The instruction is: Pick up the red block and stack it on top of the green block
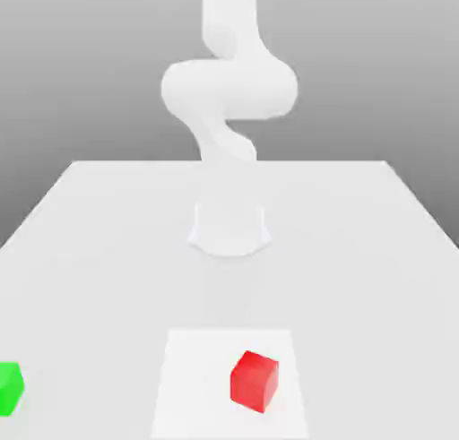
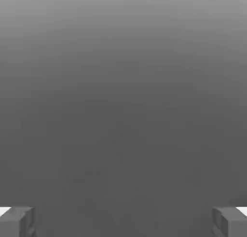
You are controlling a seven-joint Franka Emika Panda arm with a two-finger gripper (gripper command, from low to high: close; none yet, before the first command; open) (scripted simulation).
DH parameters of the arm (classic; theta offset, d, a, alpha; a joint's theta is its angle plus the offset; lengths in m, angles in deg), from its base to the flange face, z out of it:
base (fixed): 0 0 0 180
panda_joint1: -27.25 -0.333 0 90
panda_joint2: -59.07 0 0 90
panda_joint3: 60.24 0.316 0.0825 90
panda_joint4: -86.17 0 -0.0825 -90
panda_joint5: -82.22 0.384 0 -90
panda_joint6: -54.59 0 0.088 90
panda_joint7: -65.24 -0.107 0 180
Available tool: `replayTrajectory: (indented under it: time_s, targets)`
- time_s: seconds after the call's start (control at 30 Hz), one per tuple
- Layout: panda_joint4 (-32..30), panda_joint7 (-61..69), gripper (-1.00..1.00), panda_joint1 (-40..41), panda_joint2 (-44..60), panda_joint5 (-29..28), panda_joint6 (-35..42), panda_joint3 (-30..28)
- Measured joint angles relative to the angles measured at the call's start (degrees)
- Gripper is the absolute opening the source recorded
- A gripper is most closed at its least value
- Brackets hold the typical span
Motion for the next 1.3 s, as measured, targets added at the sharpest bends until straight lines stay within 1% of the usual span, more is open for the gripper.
replayTrajectory:
  time_s: [0.3,0.5,0.63,0.73,0.9,0.93,1.17,1.3]
  targets:
    - [-6.67,-13.16,0.00,4.43,19.10,-2.50,-9.00,5.75]
    - [-11.03,-21.75,0.00,5.86,31.60,-4.10,-14.87,7.95]
    - [-13.96,-26.75,0.00,5.59,39.83,-4.16,-18.84,8.36]
    - [-16.00,-29.54,0.00,5.03,45.86,-3.13,-21.95,8.48]
    - [-15.23,-33.18,0.00,2.83,56.15,-6.60,-30.01,5.58]
    - [-14.95,-33.75,-1.00,2.13,58.04,-7.36,-31.58,4.72]
    - [-14.90,-33.98,-1.00,2.07,58.43,-7.62,-31.97,4.62]
    - [-15.99,-31.42,-1.00,3.49,51.51,-4.17,-26.22,6.78]
